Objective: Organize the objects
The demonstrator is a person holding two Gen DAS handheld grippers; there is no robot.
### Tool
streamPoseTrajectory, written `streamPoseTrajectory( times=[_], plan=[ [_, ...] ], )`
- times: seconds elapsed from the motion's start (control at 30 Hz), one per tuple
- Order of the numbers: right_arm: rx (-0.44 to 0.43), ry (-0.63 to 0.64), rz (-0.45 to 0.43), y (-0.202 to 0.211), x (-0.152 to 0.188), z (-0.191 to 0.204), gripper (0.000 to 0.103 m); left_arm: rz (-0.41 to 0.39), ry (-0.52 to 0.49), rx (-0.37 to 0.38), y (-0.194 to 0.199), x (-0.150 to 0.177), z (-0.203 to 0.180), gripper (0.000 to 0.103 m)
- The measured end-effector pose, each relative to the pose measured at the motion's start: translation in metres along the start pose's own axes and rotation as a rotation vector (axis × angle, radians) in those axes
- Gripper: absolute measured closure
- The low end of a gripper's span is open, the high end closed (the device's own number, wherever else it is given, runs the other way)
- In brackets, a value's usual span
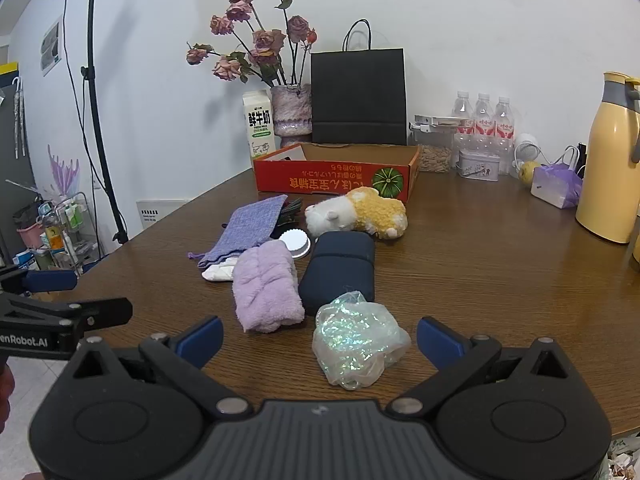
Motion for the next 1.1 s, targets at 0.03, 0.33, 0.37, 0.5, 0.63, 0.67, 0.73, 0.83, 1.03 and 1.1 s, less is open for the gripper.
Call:
streamPoseTrajectory(
  times=[0.03,0.33,0.37,0.5,0.63,0.67,0.73,0.83,1.03,1.1],
  plan=[
    [0.0,0.001,0.0,-0.0003,0.0004,-0.0007,0.0,0.0,0.001,0.0,-0.0001,0.0001,-0.0001,0.0],
    [0.0,0.0,0.0,0.0001,0.0,-0.0002,0.0,0.0,0.0,0.004,-0.0002,0.0015,-0.002,0.0],
    [0.0,0.0,0.0,0.0002,0.0001,-0.0002,0.0,-0.001,0.001,0.005,0.0001,0.0016,-0.0023,0.0],
    [0.0,0.0,-0.001,0.0003,-0.0002,-0.0003,0.0,-0.002,-0.001,0.006,0.0003,0.0012,-0.0026,0.0],
    [0.001,0.0,0.0,0.0011,-0.0003,-0.0002,0.0,-0.003,0.0,0.007,0.0003,0.0013,-0.0027,0.0],
    [0.0,0.0,0.0,0.0014,-0.0006,-0.0002,0.0,-0.003,0.0,0.009,0.0005,0.0013,-0.0029,0.0],
    [0.0,0.0,-0.001,0.0017,-0.001,-0.0001,0.0,-0.004,-0.001,0.01,0.0008,0.0003,-0.0021,0.0],
    [0.0,0.0,-0.001,0.0004,-0.0004,0.0003,0.0,-0.004,-0.002,0.011,0.001,0.0001,-0.0018,0.0],
    [0.0,0.001,-0.001,-0.0008,0.0001,0.0006,0.0,-0.005,-0.001,0.011,0.0011,0.0001,-0.0021,0.0],
    [0.0,0.001,-0.002,-0.0001,-0.0004,0.0007,0.0,-0.005,-0.001,0.011,0.001,0.0001,-0.0021,0.0]
  ],
)
Point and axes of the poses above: each gripper's, at about its wrist camera, not at the fingertips, and y roughly against the way its jaws point, z to its left, x to its underside, the point moved 4 cm from there along -y, roughly the way its jaws point, and after that the axes turned 7 degrees about -z, right-handed, at the moved point
